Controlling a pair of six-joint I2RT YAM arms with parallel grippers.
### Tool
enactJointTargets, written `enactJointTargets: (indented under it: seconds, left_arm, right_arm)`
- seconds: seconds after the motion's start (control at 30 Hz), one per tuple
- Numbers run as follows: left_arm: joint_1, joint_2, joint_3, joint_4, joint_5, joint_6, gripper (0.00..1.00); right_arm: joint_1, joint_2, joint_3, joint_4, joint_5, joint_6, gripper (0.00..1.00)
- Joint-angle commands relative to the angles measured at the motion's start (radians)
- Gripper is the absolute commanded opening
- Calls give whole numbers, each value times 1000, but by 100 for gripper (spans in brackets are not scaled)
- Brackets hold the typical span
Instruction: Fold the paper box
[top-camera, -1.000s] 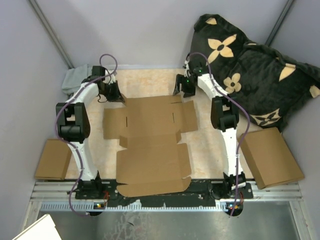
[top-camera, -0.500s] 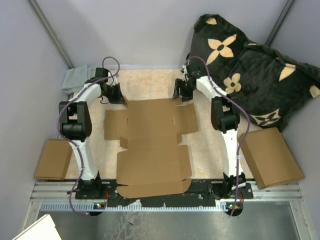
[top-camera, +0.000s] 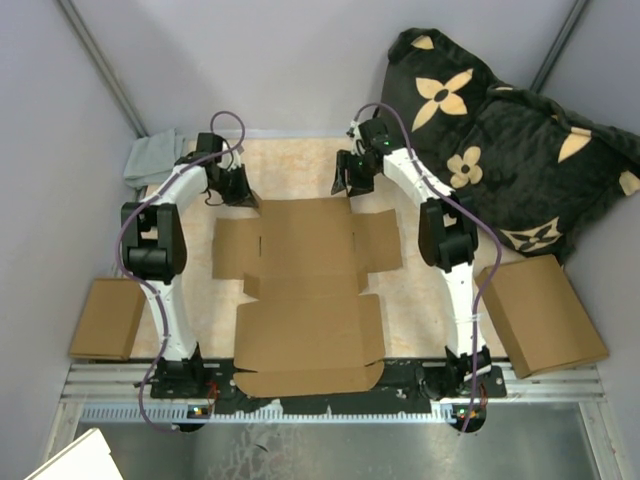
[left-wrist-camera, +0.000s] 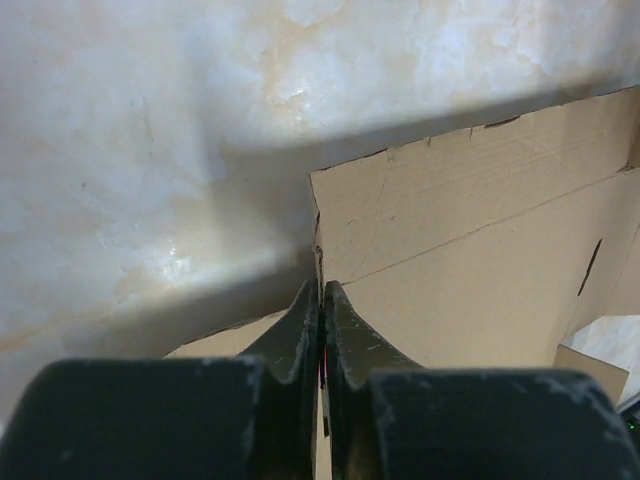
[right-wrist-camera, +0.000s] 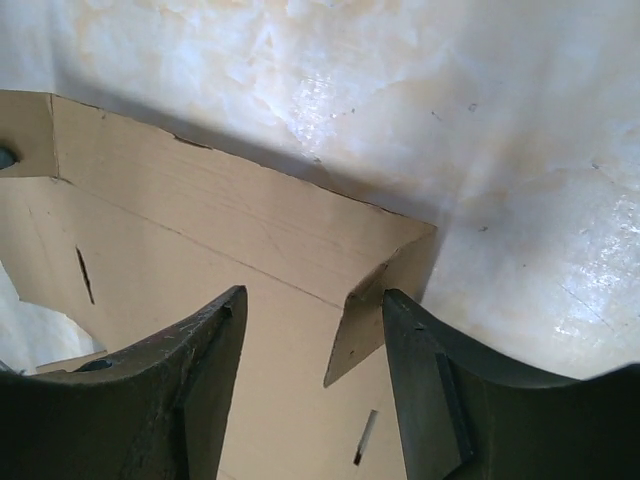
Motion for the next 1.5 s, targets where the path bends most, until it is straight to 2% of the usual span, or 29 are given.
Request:
enactJointTargets:
  seconds: [0.0, 0.17, 0.43, 0.7, 0.97, 1.27, 1.47]
  left_arm:
    - [-19, -13, 51, -25, 15, -16, 10]
    - [-24, 5, 66, -26, 31, -32, 24]
    - [-26, 24, 62, -21, 49, -48, 35]
    - [-27, 57, 41, 47, 128, -101, 36]
    - [-32, 109, 49, 71, 138, -131, 36]
    - [-36, 225, 124, -42, 22, -142, 34]
    - [-36, 139, 173, -121, -65, -113, 35]
  right_arm:
    - [19, -61, 53, 3, -9, 13, 57]
    - [32, -16, 51, 10, -22, 19, 58]
    - [54, 92, 30, 18, -19, 38, 58]
    - [58, 90, -40, 42, 2, 44, 58]
    - [58, 78, -42, 29, 15, 44, 59]
    - [58, 70, -13, -3, 33, 37, 60]
    - [58, 65, 123, -100, 59, 23, 62]
